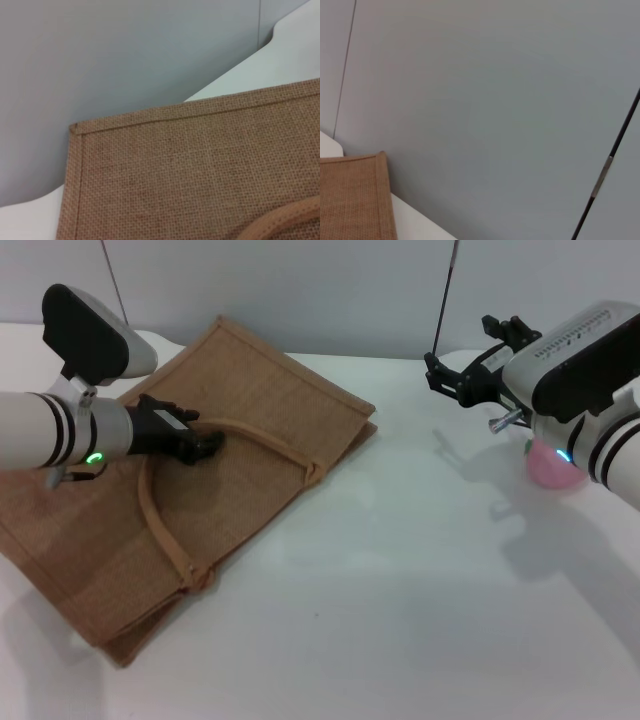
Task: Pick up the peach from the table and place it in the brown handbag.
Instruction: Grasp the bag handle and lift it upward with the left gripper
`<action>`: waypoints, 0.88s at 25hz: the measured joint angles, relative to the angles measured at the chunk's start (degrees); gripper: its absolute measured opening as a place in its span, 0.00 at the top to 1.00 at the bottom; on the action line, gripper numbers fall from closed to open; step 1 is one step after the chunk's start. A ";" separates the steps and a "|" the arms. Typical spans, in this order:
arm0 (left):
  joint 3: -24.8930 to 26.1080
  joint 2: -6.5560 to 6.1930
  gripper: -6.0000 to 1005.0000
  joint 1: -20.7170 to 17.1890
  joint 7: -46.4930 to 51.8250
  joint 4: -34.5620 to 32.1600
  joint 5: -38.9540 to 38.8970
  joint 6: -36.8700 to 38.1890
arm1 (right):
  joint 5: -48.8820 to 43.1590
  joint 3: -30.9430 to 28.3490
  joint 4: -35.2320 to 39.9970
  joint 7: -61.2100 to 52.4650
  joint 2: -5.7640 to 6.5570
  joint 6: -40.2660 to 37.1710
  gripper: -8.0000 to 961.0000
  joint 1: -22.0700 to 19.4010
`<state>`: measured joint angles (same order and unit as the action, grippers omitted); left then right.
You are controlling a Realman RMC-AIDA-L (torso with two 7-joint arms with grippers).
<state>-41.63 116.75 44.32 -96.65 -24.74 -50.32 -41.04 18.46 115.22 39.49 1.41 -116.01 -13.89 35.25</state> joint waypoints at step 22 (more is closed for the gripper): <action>-0.19 0.08 0.85 -1.10 5.07 -8.43 -0.07 2.74 | 0.00 0.00 0.15 0.26 0.18 1.49 0.09 0.34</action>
<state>-41.82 116.83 43.22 -91.58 -33.18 -50.39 -38.31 18.46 115.23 39.65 1.67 -115.84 -12.40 35.59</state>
